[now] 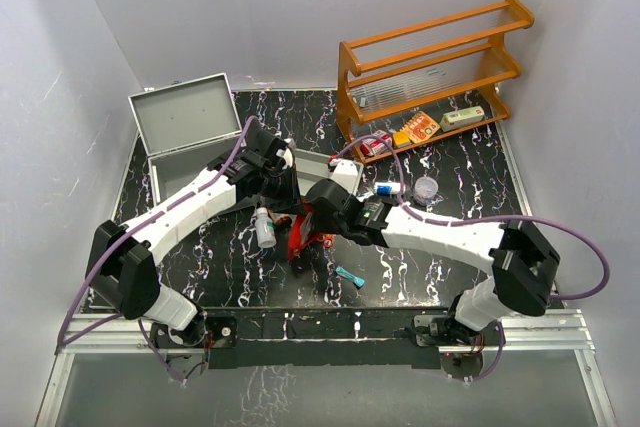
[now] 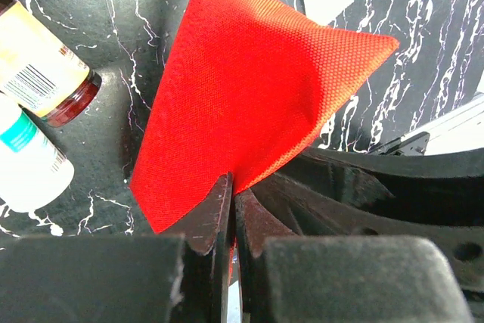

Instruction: Organize the medicine kit

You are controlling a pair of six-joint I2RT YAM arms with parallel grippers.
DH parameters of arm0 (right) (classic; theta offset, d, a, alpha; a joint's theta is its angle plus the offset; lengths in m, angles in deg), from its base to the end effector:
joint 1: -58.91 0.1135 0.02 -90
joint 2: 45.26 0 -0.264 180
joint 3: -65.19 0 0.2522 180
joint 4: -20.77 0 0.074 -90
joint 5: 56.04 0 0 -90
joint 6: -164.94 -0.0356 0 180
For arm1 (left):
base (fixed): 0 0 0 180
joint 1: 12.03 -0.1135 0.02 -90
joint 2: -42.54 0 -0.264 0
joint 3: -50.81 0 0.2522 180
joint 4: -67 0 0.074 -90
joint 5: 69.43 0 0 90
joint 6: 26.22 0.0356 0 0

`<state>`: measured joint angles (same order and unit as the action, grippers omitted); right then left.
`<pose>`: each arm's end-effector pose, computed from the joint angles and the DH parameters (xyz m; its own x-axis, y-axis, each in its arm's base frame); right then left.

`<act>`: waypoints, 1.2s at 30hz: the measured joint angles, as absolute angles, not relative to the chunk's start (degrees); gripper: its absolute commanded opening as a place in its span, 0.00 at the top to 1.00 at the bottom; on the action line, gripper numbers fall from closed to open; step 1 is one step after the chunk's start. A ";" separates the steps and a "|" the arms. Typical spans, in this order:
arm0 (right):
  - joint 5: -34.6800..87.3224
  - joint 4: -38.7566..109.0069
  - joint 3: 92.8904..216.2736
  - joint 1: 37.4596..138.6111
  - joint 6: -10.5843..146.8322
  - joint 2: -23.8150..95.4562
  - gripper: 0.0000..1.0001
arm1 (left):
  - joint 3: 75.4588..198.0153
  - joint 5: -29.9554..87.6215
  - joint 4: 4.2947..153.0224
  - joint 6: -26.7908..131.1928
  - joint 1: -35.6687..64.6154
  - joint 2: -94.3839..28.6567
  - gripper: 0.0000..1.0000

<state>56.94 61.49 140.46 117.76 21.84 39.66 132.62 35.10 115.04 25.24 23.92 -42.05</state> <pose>0.1740 0.2610 0.2520 -0.7663 0.1555 -0.6234 -0.0771 0.9410 0.3295 0.2502 -0.1925 0.2800 -0.9249 -0.0743 -0.3730 0.1539 0.8237 -0.5457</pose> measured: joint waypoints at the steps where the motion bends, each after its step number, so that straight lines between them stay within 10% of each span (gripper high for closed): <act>1: 56.77 61.49 140.46 117.65 22.14 40.36 0.84 | 132.42 35.25 114.89 25.24 23.92 -42.03 1.00; 4: 56.46 61.23 140.46 117.61 22.86 41.70 1.00 | 131.92 35.77 114.59 25.24 23.92 -42.03 1.00; 21: 60.09 50.06 134.28 117.69 23.41 40.50 1.00 | 131.20 38.05 112.73 25.26 23.76 -41.99 1.00; 28: 56.27 49.45 134.15 117.69 24.63 38.29 0.72 | 131.20 38.72 112.47 25.94 23.68 -41.97 1.00; 36: 56.35 53.80 133.49 117.67 24.61 26.33 0.63 | 131.20 38.77 112.53 28.30 23.44 -41.75 1.00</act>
